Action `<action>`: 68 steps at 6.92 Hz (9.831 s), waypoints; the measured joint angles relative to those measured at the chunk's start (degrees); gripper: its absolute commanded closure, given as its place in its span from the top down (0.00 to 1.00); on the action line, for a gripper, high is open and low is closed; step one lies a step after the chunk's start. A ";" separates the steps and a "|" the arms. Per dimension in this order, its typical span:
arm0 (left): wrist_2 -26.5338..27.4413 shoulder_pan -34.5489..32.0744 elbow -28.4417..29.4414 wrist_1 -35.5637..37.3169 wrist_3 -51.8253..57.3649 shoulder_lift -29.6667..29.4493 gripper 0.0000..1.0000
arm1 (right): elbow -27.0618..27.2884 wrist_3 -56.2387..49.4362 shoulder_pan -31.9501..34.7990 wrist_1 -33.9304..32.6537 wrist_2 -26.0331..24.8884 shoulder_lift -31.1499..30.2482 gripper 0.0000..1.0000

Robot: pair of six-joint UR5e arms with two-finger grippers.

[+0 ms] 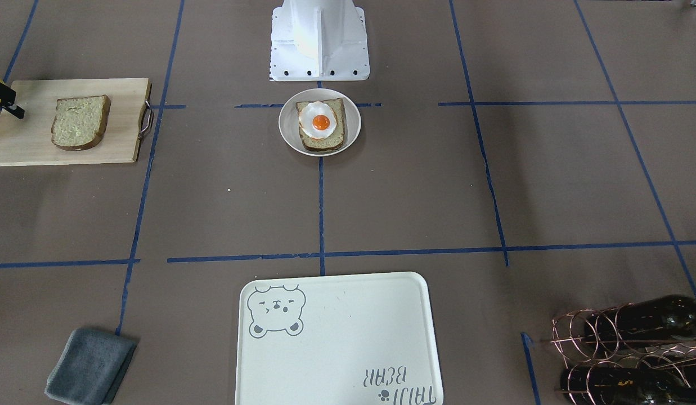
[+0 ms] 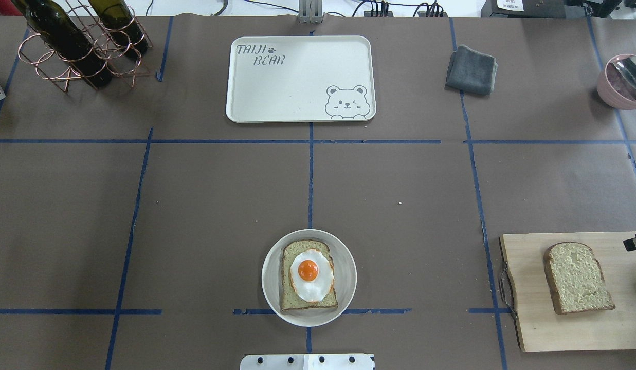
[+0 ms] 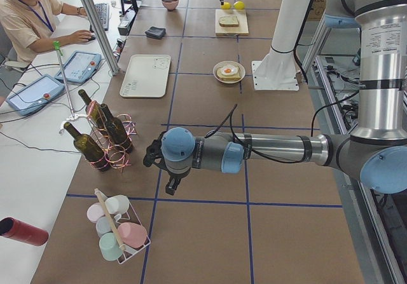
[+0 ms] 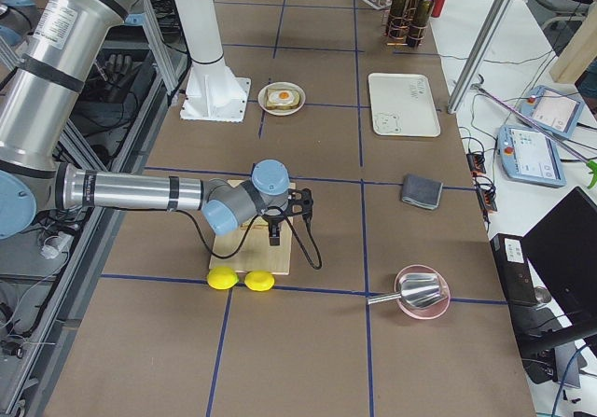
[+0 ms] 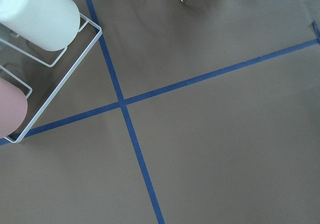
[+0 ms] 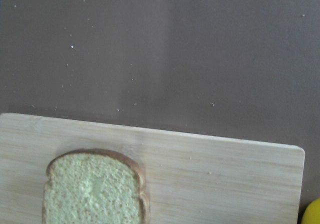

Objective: Make sandwich and place on tray
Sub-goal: 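Lower the right gripper and grasp the bread slice's edge, then lift the bread slice and carry it over the egg plate, then lower the bread slice onto the egg and open the right gripper, then withdraw the right gripper from the plate while the left arm reaches toward it, then grasp the white plate's rim with the left gripper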

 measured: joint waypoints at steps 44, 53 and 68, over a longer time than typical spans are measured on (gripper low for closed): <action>-3.35 0.76 -0.17 -2.96 -4.48 -0.99 1.00 | -2.85 57.14 -43.04 1.65 -26.15 46.03 1.00; 17.18 51.80 -8.05 -45.11 -89.68 -12.32 1.00 | 1.47 55.71 -20.62 1.11 -17.29 33.90 1.00; 41.69 76.95 -9.09 -13.58 -104.61 -28.11 0.44 | 0.26 54.40 -19.07 1.93 -19.26 33.48 1.00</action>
